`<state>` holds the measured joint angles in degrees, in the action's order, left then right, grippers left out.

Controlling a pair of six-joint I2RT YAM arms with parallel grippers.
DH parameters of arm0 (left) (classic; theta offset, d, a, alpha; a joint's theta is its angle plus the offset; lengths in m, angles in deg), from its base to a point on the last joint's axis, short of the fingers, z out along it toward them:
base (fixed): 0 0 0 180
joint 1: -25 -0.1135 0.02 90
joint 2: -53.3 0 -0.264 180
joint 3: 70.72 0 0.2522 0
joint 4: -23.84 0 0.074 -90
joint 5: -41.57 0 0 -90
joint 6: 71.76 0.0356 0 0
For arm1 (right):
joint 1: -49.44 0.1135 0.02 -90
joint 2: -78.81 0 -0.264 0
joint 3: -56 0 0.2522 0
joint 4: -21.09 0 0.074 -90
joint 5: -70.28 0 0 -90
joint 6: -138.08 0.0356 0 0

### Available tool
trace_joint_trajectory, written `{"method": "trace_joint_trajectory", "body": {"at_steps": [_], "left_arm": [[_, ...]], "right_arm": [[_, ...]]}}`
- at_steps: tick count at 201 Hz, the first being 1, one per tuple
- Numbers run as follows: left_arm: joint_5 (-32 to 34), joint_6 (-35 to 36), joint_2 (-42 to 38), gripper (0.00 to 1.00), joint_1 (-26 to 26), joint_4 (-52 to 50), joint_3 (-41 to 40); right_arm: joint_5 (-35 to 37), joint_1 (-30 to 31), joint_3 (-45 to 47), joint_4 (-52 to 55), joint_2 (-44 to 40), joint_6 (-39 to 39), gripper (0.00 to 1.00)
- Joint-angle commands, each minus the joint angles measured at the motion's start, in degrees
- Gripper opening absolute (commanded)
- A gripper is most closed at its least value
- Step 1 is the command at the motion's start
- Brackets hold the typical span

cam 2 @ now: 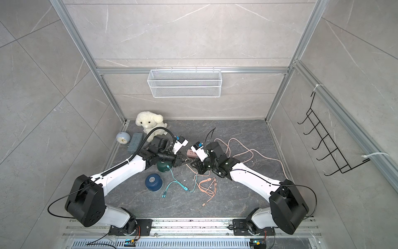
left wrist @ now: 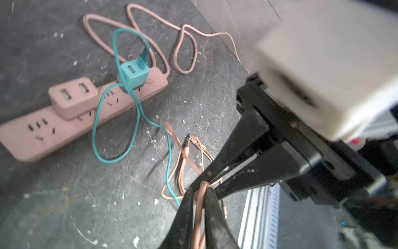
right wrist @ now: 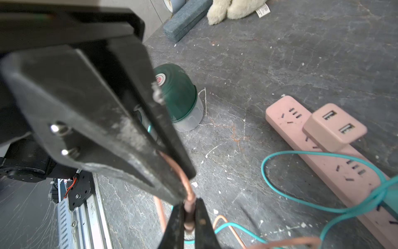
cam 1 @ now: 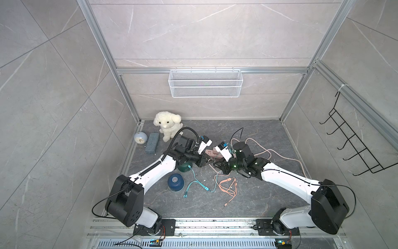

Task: Charge the cordless meat grinders
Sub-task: Adjust the charging cable at the center of the board.

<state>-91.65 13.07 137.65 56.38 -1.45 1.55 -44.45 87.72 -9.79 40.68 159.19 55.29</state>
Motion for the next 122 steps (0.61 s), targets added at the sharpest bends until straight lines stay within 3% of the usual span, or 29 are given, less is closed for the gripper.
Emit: {"method": "trace_joint_trajectory", "body": {"at_steps": [1,17,32,55,122], "left_arm": [[-1.0,0.1,0.4,0.0,-0.3,0.5,2.6],[-1.5,0.5,0.4,0.0,-0.2,0.1,2.7],[-1.5,2.1,0.4,0.0,0.2,-0.9,2.7],[0.4,4.8,0.4,0.0,0.7,-3.8,3.2],[2.4,8.3,-0.6,0.0,2.5,-6.3,3.4]], "right_arm": [[-1.8,0.2,-2.1,0.7,0.3,-1.3,0.0],[-0.8,0.3,-2.4,1.1,0.3,-1.5,0.0],[0.1,0.3,-3.1,2.5,0.4,-1.7,0.12],[0.9,0.2,-4.4,5.4,0.7,-2.5,0.2],[-0.5,-1.4,-9.3,14.5,3.2,-5.4,0.33]]}}
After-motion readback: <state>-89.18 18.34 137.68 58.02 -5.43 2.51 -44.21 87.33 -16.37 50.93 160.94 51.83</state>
